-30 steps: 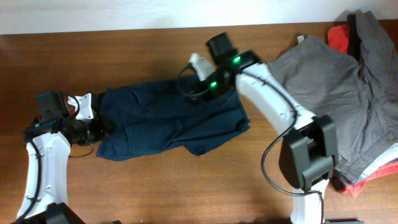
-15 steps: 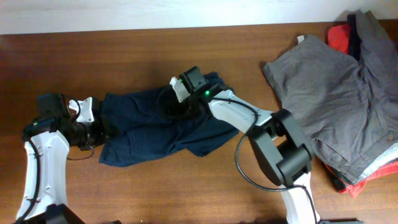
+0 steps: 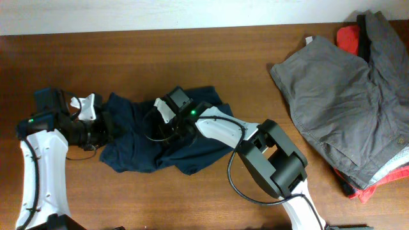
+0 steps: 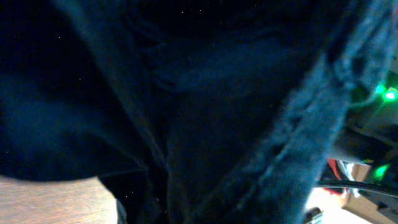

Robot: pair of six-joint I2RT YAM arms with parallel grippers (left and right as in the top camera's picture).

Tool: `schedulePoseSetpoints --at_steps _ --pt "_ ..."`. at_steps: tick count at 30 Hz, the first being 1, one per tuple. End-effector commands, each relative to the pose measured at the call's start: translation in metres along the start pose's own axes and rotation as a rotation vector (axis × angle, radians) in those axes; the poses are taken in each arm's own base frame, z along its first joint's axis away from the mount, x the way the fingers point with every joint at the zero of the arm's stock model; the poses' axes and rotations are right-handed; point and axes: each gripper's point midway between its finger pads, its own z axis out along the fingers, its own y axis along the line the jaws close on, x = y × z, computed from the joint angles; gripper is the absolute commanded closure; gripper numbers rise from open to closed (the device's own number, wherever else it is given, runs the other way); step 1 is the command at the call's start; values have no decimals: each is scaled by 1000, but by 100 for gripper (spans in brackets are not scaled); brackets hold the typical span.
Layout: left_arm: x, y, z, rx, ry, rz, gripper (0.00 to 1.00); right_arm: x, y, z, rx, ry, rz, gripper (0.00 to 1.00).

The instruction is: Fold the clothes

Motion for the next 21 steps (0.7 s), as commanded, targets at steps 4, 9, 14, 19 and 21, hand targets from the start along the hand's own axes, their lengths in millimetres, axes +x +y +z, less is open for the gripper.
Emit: schedulePoseSetpoints --at_steps 4,9,14,19,21 --pt "9 -36 8 28 36 106 100 5 7 12 -16 6 39 58" --pt "13 -37 16 -30 54 153 100 6 3 7 -1 17 56 58" --pt "9 -33 15 -57 39 159 100 -23 -25 -55 125 -42 103 57" --pt "5 -33 16 -59 24 168 100 -35 -82 -153 382 -98 201 55" --pt "4 -33 16 -59 18 167 100 -25 -104 -176 442 -80 257 55"
